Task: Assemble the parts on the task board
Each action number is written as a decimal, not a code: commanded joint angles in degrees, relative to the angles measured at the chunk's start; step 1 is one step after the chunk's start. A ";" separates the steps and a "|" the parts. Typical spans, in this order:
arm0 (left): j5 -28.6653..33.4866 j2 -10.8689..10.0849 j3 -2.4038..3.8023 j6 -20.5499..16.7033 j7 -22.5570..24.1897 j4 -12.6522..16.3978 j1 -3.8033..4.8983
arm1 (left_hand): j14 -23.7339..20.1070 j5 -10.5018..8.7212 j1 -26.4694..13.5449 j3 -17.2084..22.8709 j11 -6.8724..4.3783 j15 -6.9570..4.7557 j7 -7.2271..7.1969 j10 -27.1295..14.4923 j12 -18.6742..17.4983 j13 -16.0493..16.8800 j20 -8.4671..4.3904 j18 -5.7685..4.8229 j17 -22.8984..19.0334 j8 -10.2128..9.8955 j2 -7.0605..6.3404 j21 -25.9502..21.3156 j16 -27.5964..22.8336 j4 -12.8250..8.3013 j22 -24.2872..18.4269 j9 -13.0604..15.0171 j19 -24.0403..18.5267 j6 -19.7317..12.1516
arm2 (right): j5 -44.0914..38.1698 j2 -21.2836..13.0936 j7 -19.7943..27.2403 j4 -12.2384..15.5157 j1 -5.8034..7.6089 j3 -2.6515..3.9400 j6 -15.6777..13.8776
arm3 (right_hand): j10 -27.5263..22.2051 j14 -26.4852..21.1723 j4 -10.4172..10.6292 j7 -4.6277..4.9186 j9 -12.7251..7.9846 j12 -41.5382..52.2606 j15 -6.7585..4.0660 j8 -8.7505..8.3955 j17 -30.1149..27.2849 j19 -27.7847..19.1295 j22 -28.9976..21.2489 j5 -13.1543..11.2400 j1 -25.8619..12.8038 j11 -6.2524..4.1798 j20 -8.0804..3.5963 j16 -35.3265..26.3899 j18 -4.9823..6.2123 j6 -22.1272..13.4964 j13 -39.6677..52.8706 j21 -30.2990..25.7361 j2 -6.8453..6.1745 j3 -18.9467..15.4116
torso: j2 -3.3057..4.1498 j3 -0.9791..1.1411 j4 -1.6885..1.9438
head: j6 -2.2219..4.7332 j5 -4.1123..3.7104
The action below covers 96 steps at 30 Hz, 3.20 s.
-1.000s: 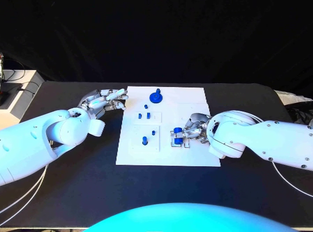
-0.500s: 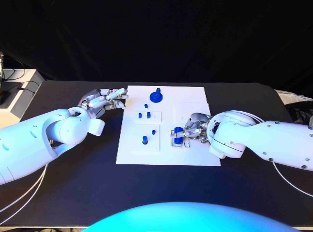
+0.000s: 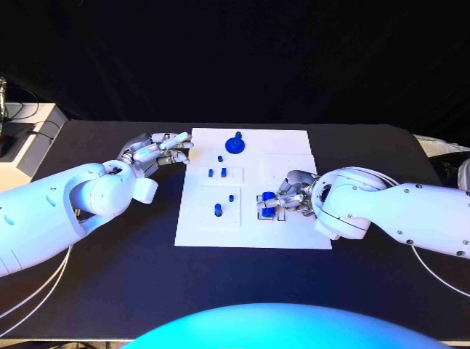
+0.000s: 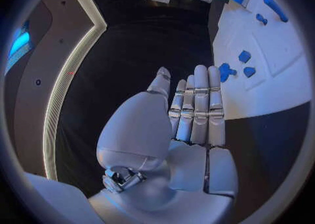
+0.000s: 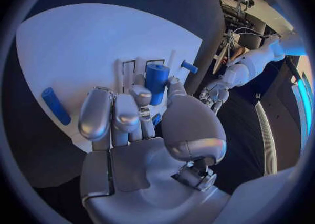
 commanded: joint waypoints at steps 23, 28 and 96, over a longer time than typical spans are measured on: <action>-0.18 0.12 0.03 1.09 -0.21 -0.01 0.00 | -0.14 -0.03 -0.22 -0.36 0.09 0.17 0.05 -0.55 0.26 0.01 0.19 -0.73 -0.11 0.06 0.25 -0.48 -0.32 0.24 -0.05 0.08 0.11 -0.27 | 0.10 0.12 0.39 0.94 -0.38 -0.16 1.08 | 0.00 0.05 -0.52 0.00 -0.06 0.16 0.20 -0.05 0.02 1.81 8.43 0.12 0.06 -0.09 0.10 -0.23 -0.43 0.31 0.01 0.36 0.46 -0.31 | 0.02 -0.02 -0.03 | -0.27 0.24; -0.19 0.14 0.03 1.12 -0.28 -0.04 0.00 | -0.14 -0.03 -0.22 -0.36 0.09 0.17 0.05 -0.55 0.26 0.01 0.19 -0.73 -0.11 0.06 0.25 -0.48 -0.32 0.24 -0.05 0.08 0.11 -0.27 | 0.06 0.09 0.43 1.19 -0.40 -0.16 1.09 | 0.02 0.06 -0.67 0.00 -0.07 0.22 0.19 -0.04 0.06 1.81 8.44 0.06 0.17 -0.09 0.10 -0.20 -0.43 0.33 0.05 0.38 0.43 -0.39 | 0.04 0.02 0.00 | -0.35 0.22; -0.23 0.27 0.02 0.81 -1.14 -0.42 -0.02 | -0.19 -0.03 -0.44 -0.46 0.32 0.31 0.33 -1.31 0.43 0.01 0.31 -0.62 -0.20 0.08 0.40 -0.66 -0.25 0.39 -0.04 0.08 0.19 -0.78 | -0.71 -3.76 7.12 2.67 -1.76 -0.13 -3.51 | -0.67 0.30 -2.57 -1.09 0.85 1.08 -0.28 10.55 2.02 2.06 8.84 -21.63 6.59 -0.76 -0.35 -0.78 -0.84 -1.48 -3.19 2.02 -4.30 4.68 | 0.01 0.04 -0.02 | -0.26 0.25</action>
